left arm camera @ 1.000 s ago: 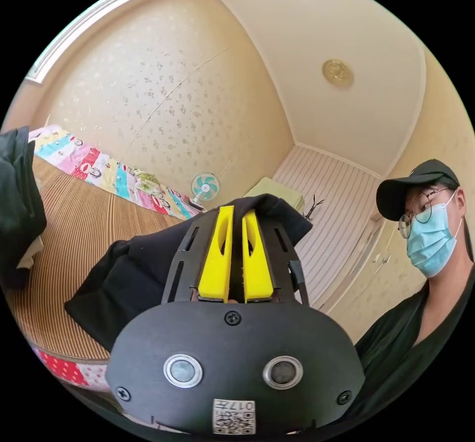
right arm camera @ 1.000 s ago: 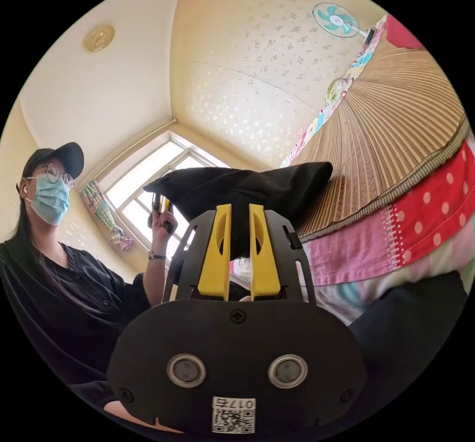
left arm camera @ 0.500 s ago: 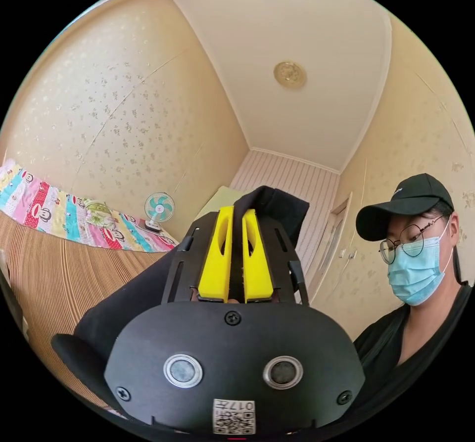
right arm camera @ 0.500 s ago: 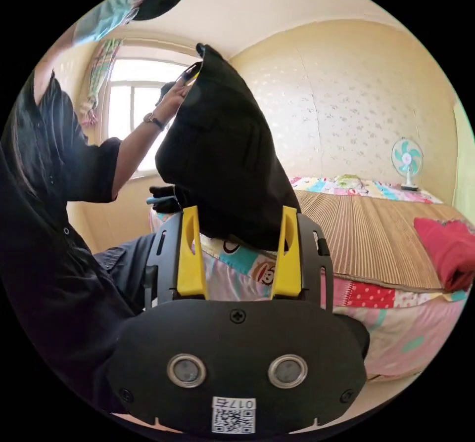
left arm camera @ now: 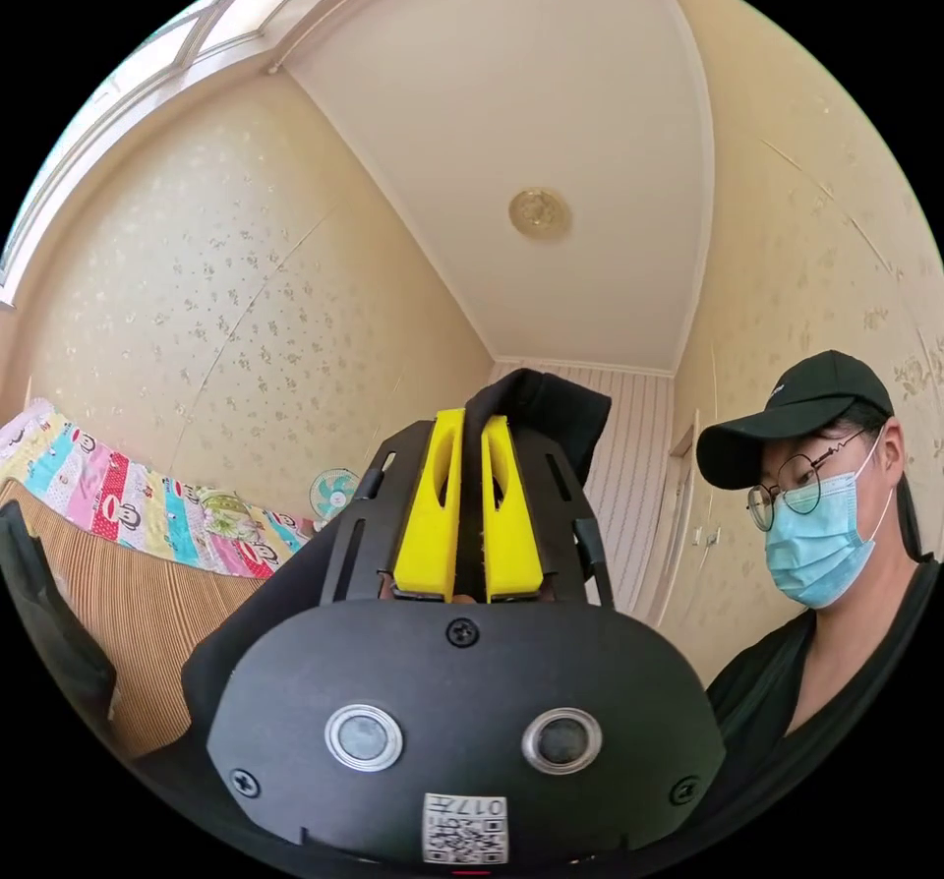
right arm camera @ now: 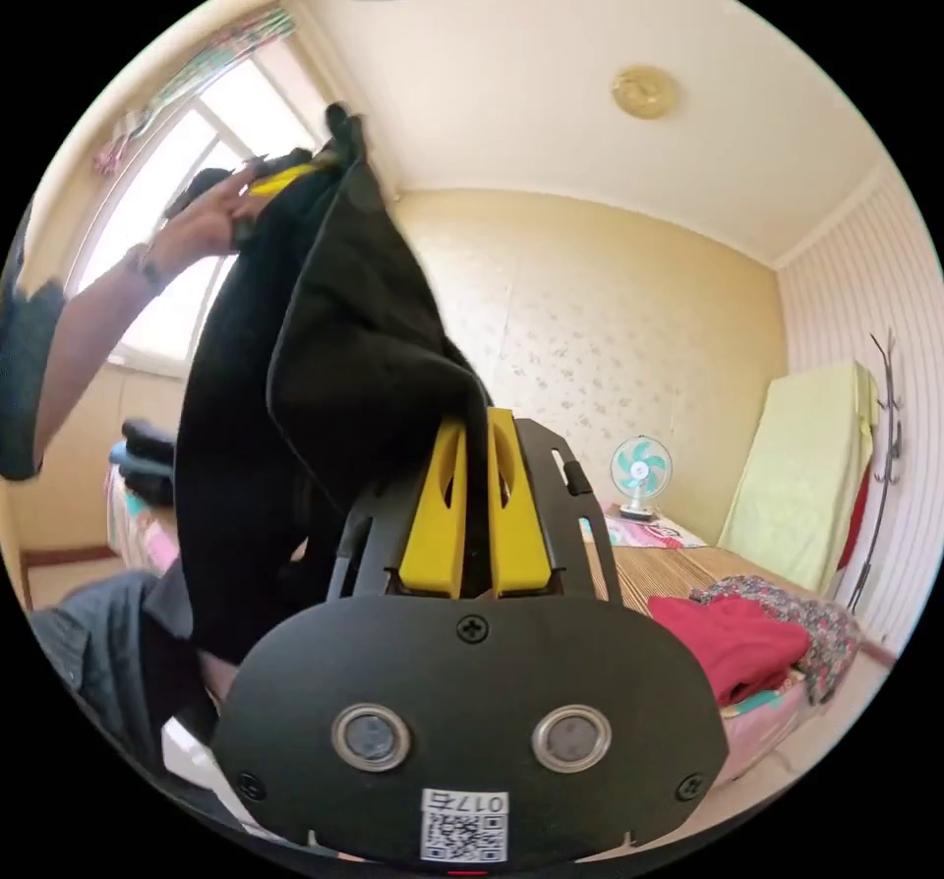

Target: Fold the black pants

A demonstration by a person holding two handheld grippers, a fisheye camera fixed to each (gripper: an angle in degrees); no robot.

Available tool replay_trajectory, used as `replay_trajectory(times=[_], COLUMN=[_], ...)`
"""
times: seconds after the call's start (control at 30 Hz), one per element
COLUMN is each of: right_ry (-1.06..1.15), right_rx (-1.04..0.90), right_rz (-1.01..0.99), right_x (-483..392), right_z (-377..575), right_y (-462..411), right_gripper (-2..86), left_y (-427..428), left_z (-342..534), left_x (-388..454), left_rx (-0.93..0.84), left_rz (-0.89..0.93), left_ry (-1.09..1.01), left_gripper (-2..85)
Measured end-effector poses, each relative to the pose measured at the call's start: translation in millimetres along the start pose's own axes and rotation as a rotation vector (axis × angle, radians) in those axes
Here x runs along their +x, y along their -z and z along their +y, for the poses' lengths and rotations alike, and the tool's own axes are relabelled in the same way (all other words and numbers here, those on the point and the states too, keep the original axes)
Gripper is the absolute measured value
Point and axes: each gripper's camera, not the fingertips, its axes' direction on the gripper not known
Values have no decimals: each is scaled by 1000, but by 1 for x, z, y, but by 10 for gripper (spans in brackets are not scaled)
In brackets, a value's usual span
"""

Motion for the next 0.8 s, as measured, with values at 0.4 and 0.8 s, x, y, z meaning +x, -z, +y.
replay_trajectory(times=[0.4,0.8], right_ry=[-83,137], right_rx=[353,598], right_rz=[-27,33], right_x=[26,4], right_z=[-215,-346], right_y=[64,86], right_gripper=[34,30], left_y=[46,22], left_z=[-46,-107], left_x=[126,211], left_rx=[82,279], left_rz=[-221,-258], left_ry=[-283,-446], left_gripper=[35,38])
